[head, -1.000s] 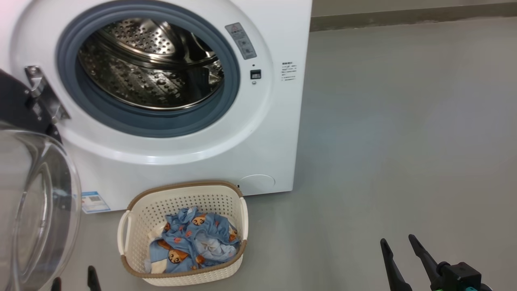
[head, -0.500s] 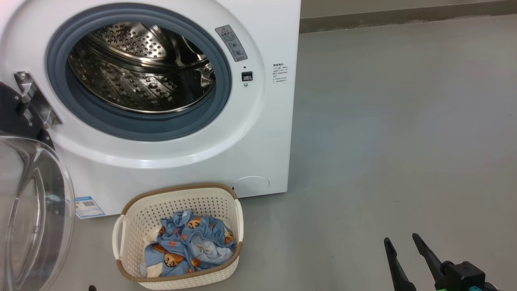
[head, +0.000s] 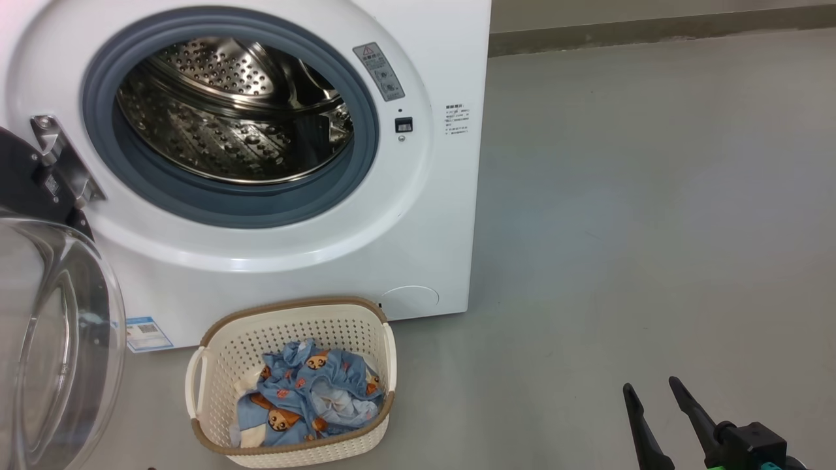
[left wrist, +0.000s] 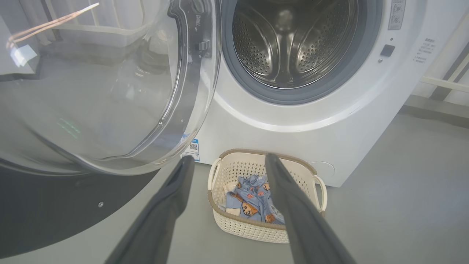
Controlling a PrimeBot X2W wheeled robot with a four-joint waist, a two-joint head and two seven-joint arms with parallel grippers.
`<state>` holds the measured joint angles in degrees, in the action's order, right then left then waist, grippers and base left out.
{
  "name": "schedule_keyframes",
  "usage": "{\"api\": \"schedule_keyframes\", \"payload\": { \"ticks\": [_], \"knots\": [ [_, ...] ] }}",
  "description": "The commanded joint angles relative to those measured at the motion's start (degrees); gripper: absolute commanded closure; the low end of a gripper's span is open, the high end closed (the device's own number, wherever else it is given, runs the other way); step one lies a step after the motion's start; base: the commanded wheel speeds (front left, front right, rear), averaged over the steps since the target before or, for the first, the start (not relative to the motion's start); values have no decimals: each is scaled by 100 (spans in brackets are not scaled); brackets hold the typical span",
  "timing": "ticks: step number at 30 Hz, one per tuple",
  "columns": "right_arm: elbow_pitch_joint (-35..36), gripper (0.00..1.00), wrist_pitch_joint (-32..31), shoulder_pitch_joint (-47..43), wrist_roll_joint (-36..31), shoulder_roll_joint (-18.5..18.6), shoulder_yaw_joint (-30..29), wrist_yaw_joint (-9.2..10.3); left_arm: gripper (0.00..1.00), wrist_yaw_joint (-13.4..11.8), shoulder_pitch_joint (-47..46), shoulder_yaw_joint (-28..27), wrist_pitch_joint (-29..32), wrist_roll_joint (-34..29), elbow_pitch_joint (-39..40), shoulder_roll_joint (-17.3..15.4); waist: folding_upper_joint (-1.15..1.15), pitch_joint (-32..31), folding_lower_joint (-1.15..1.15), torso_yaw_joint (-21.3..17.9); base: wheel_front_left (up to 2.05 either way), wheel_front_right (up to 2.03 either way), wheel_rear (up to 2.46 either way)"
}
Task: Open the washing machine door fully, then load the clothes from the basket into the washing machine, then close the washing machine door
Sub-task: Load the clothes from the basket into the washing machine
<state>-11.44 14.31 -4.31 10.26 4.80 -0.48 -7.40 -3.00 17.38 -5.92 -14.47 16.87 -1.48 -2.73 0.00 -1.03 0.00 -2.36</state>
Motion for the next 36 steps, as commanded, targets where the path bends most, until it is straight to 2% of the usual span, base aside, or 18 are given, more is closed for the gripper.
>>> {"api": "schedule_keyframes", "payload": {
  "ticks": [1,18,24,27,36],
  "knots": [
    [154,0,69,149,-12,33,133,-9,0,-24,-163,-173,-52,9,104,-16,0,2,0,3,0,0,0],
    [139,0,69,138,-3,-35,134,-9,0,108,-251,-242,-52,-271,61,-15,0,32,0,6,8,-8,0],
    [138,0,69,133,5,-44,125,-9,0,144,-262,-237,-52,-298,33,-15,0,44,0,14,108,-108,0],
    [140,0,69,129,6,-48,119,-9,0,27,-279,-276,-52,-294,26,-15,0,51,0,20,166,-166,0],
    [136,0,69,135,15,-51,112,-9,0,3,-314,-222,-52,-330,-16,-15,0,83,0,42,92,-92,0]
  ]
}}
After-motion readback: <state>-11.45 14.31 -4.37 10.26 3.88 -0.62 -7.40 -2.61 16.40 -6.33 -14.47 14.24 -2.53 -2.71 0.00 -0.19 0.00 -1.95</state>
